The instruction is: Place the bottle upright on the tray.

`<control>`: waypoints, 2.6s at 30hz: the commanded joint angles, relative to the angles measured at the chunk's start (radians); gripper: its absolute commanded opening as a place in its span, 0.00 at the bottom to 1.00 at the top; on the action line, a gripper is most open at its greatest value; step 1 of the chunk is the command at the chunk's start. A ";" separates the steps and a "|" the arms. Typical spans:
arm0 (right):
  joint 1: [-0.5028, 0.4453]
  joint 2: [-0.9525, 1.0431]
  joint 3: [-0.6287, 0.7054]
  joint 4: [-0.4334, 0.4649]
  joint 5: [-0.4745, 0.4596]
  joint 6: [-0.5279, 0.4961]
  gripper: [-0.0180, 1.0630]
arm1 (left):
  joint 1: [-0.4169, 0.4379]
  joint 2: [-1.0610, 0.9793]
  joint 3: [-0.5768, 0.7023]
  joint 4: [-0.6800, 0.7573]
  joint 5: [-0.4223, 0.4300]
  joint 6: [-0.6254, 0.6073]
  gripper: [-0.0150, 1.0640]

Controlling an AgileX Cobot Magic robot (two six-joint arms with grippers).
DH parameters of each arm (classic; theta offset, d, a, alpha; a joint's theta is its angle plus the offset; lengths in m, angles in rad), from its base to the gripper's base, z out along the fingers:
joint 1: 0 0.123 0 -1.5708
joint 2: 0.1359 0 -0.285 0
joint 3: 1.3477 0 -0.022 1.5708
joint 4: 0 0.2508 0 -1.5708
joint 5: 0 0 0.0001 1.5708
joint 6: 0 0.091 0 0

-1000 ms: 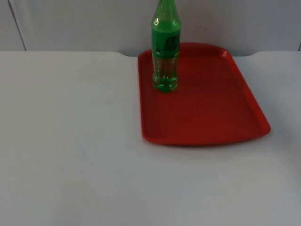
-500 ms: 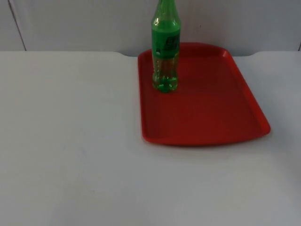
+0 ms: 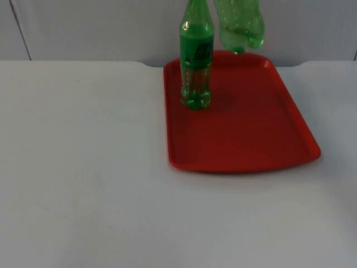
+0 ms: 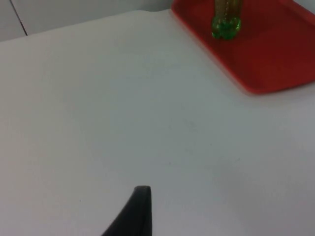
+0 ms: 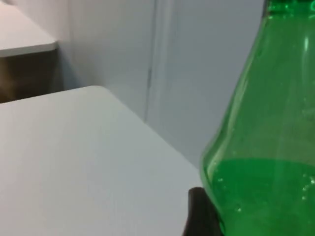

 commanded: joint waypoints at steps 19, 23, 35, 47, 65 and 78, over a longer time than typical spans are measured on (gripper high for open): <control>-0.035 0.038 0.015 -1.094 -0.139 0.665 0.02 | -0.003 -0.003 0.004 0.008 -0.006 -0.004 0.99; -0.087 0.029 -0.038 -1.335 -0.135 0.993 0.02 | -0.003 -0.003 0.004 0.008 -0.006 -0.004 0.99; -0.090 0.025 -0.031 -1.182 -0.613 1.451 0.02 | -0.003 -0.003 0.004 0.008 -0.006 -0.004 0.99; -0.071 0.025 0.144 -2.080 -1.093 2.357 0.02 | -0.003 -0.003 0.004 0.008 -0.006 -0.004 0.99; -0.064 0.109 0.325 -2.185 -1.409 2.369 0.02 | -0.003 -0.003 0.004 0.008 -0.006 -0.004 0.99; -0.064 0.266 0.351 -2.186 -1.628 2.291 0.02 | -0.003 -0.003 0.004 0.008 -0.006 -0.004 0.99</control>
